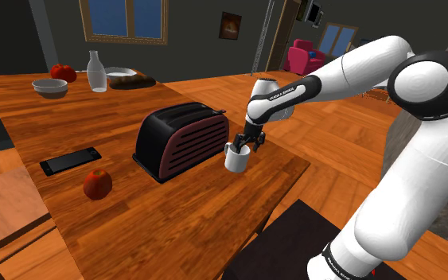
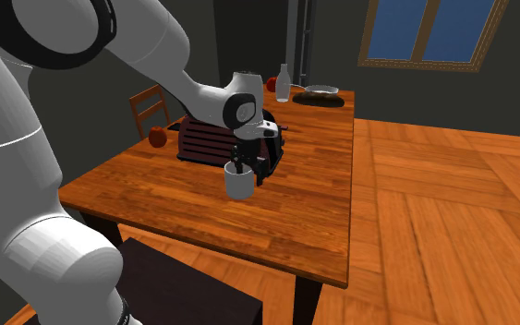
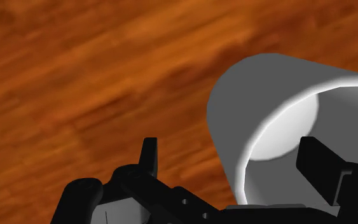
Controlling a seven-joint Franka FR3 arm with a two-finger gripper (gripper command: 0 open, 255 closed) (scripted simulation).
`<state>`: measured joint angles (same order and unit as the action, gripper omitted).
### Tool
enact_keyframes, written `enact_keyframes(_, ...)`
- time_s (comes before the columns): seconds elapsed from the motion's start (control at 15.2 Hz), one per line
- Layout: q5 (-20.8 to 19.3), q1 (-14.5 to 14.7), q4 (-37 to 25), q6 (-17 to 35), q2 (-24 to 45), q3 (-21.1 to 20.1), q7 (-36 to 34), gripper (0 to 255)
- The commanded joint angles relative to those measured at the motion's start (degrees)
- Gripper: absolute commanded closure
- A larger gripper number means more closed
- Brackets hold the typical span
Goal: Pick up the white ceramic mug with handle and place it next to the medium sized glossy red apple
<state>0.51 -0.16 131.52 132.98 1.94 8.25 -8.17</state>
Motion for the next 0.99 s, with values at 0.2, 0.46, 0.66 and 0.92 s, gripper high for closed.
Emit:
enact_keyframes(0.2,0.0,0.0,0.0,0.1,0.1,0.0,0.0,0)
enact_keyframes(0.46,0.0,0.0,0.0,0.1,0.1,0.0,0.0,255)
enact_keyframes(0.66,0.0,0.0,0.0,0.1,0.1,0.0,0.0,255)
enact_keyframes(0.92,-0.1,0.0,-0.2,-0.7,-0.4,0.0,-0.1,255)
